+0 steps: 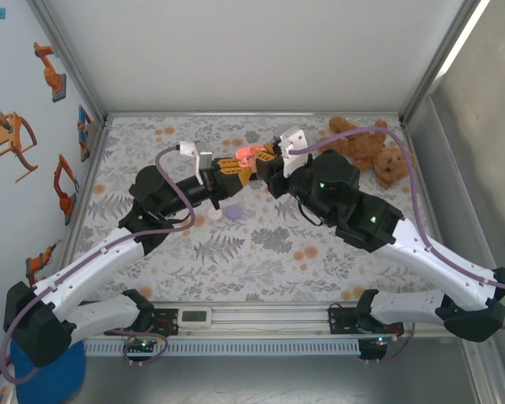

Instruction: Insert wireless bluetooth earbuds into charging case

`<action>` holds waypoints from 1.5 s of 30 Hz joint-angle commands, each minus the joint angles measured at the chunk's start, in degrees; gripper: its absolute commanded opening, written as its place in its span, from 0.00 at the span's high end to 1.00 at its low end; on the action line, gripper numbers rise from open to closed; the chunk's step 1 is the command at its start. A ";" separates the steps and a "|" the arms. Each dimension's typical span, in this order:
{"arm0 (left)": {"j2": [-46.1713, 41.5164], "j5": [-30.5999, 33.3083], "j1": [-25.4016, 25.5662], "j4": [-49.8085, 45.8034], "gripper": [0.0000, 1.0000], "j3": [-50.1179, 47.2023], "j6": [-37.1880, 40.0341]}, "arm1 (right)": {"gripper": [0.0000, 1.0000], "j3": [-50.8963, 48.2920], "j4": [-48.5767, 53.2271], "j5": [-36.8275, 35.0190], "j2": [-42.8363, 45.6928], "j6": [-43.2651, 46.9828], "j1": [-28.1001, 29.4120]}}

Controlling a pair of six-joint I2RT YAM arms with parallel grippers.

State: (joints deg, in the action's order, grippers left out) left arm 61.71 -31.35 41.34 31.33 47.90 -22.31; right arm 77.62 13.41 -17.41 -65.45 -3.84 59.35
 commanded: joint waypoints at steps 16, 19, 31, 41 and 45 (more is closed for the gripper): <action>0.52 -1.08 0.32 2.94 1.00 0.05 -1.03 | 0.79 0.97 -1.20 0.43 -2.29 -0.12 -1.91; 0.70 -1.06 0.32 3.03 1.00 0.00 -1.06 | 0.79 0.87 -1.21 0.79 -2.32 -0.44 -2.31; 0.41 -0.64 0.32 2.97 1.00 -0.26 -0.32 | 0.79 0.09 2.03 1.56 -1.43 -2.95 -2.55; 0.89 -0.55 0.32 3.12 1.00 -1.22 0.60 | 0.67 2.36 3.51 3.78 -2.57 -4.61 -2.53; 1.09 -0.64 0.32 3.53 1.00 -1.40 0.60 | 0.61 3.90 3.72 4.32 -2.90 -4.84 -2.49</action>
State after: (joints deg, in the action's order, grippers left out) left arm 62.72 -31.33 41.34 31.88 47.05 -22.55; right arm 78.70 17.30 -13.91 -68.14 -8.05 56.95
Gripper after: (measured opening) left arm 0.211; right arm 0.382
